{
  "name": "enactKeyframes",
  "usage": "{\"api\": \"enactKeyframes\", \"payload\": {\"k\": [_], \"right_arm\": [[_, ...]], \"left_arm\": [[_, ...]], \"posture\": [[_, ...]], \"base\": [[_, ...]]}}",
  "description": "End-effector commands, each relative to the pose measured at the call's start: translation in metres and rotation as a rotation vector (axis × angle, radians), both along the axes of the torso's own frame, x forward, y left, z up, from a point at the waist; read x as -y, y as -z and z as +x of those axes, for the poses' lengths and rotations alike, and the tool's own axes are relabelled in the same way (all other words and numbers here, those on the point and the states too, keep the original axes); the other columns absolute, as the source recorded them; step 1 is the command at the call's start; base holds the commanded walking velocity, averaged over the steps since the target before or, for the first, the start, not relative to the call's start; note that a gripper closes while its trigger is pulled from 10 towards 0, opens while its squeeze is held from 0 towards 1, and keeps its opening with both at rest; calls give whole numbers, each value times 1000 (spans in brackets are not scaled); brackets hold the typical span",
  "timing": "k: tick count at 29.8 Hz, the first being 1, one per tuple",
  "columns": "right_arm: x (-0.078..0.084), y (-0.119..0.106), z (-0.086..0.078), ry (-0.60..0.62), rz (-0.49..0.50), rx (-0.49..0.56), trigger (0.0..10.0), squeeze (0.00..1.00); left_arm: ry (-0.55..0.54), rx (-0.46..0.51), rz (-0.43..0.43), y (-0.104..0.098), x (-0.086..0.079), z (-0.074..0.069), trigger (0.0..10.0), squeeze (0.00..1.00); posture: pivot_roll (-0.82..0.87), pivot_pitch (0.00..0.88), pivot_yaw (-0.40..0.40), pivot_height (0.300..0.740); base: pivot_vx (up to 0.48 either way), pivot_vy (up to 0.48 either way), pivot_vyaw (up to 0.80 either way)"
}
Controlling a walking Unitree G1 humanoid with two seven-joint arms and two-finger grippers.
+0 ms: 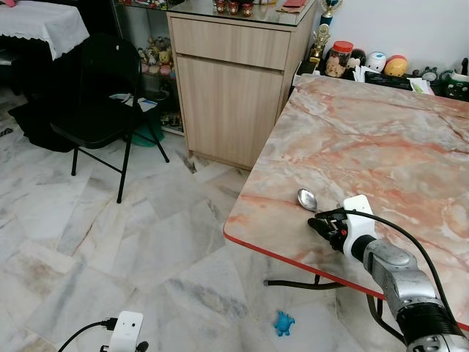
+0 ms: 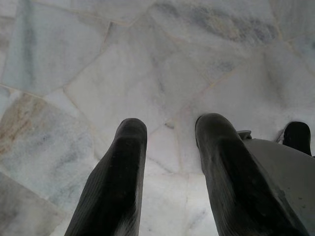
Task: Setting the table
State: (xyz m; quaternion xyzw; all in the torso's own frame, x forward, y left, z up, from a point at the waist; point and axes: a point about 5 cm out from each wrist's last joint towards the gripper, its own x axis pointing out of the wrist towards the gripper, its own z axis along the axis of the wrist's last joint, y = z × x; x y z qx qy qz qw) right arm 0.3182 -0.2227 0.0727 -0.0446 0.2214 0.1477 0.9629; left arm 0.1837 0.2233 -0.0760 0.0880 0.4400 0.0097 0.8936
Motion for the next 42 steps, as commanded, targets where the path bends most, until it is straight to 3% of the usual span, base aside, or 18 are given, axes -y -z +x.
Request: {"api": "enactKeyframes", "payload": {"k": [1,33,34,35,36,37,42], "right_arm": [[-3,-2,3,-3,2,13,10000,0],[-7,4,10,33,-2,24,10000,0],[-8,4,10,32,0,23,9059,0],[-9,5,10,29,2,22,2431,0],[-10,5,10,26,4,21,2431,0],[-10,6,10,26,5,20,0,0],[-11,7,10,21,4,13,0,0]], "left_arm": [[0,-18,4,3,0,-5,10000,0],[3,-15,5,2,1,-5,10000,0],[3,-15,5,2,1,-4,10000,0],[3,-15,4,2,1,-4,10000,0],[3,-15,4,3,1,-4,10000,0],[3,-17,4,3,2,-4,10000,0],[4,-20,3,3,2,-4,10000,0]], "posture": [[133,43,-20,740],[140,47,-21,740],[141,46,-21,740],[141,47,-21,740],[141,47,-21,740],[140,47,-21,740],[141,49,-21,740]], "base": [[0,0,0],[0,0,0],[0,0,0],[0,0,0],[0,0,0],[0,0,0],[0,0,0]]}}
